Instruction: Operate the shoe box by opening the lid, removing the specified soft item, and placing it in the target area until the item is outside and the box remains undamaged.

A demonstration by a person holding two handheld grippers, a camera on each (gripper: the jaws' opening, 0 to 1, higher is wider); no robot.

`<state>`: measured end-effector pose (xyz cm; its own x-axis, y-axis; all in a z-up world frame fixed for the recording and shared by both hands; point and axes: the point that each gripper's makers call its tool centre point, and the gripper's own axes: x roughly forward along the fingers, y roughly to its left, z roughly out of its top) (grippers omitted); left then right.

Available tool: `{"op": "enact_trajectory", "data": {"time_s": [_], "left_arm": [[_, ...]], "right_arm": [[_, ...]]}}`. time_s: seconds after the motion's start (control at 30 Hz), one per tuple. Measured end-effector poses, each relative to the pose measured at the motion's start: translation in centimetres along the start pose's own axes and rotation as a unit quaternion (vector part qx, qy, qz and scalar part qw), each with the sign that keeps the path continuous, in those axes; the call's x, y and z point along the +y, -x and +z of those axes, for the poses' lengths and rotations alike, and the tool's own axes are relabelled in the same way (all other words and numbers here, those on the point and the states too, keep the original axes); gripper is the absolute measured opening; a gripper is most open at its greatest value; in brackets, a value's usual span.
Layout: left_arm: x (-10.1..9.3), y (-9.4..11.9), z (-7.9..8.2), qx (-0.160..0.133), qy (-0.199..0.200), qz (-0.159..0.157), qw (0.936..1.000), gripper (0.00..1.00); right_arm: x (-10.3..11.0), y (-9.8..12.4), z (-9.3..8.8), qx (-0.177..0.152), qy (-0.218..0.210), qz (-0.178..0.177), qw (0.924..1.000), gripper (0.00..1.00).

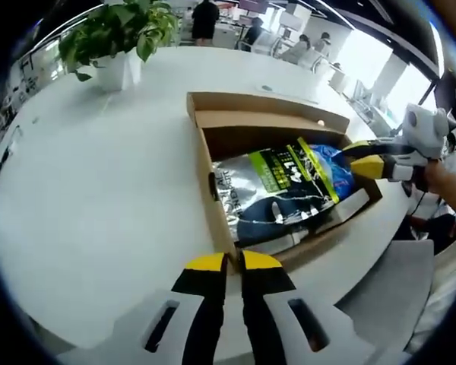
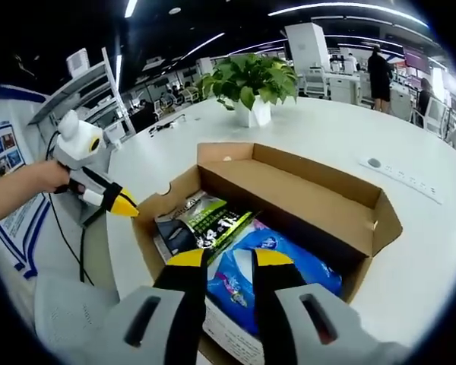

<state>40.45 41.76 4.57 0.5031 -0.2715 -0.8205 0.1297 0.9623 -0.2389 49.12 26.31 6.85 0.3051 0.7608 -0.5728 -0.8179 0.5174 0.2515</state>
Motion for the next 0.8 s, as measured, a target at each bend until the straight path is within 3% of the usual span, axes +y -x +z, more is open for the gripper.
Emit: {"op": "enact_trajectory", "data": {"time_s": [0.8], "left_arm": [[0.2, 0.0, 0.0, -0.003, 0.009, -0.002, 1.0000, 0.03]], "right_arm": [[1.3, -3.4, -0.6, 0.038, 0.016, 0.011, 0.9991, 0.20]]}}
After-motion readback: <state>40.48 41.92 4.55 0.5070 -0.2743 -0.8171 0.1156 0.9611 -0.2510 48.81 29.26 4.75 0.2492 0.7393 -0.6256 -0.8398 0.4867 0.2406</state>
